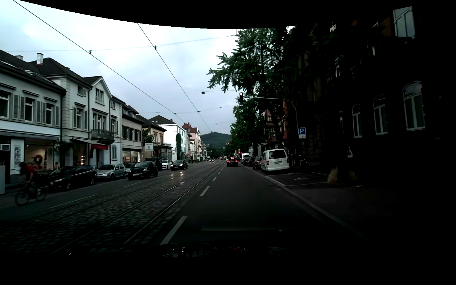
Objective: Follow the waypoints while adhering to traffic rules and regulations
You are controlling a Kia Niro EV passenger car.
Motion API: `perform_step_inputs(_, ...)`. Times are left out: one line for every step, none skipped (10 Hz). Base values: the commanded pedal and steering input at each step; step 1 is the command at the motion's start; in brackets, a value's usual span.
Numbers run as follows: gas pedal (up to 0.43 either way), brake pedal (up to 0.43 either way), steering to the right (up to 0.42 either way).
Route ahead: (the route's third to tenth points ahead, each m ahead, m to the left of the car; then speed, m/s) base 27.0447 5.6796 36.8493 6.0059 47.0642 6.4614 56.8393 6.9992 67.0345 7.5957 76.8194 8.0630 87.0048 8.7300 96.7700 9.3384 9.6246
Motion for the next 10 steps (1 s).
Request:
perform_step_inputs(0.0, 0.085, -0.01)
perform_step_inputs(0.0, 0.104, -0.01)
perform_step_inputs(0.0, 0.104, -0.009)
perform_step_inputs(0.0, 0.116, -0.009)
perform_step_inputs(0.0, 0.11, -0.009)
perform_step_inputs(0.0, 0.098, -0.008)
perform_step_inputs(0.0, 0.098, -0.008)
perform_step_inputs(0.0, 0.11, -0.007)
perform_step_inputs(0.0, 0.122, -0.007)
perform_step_inputs(0.0, 0.128, -0.007)
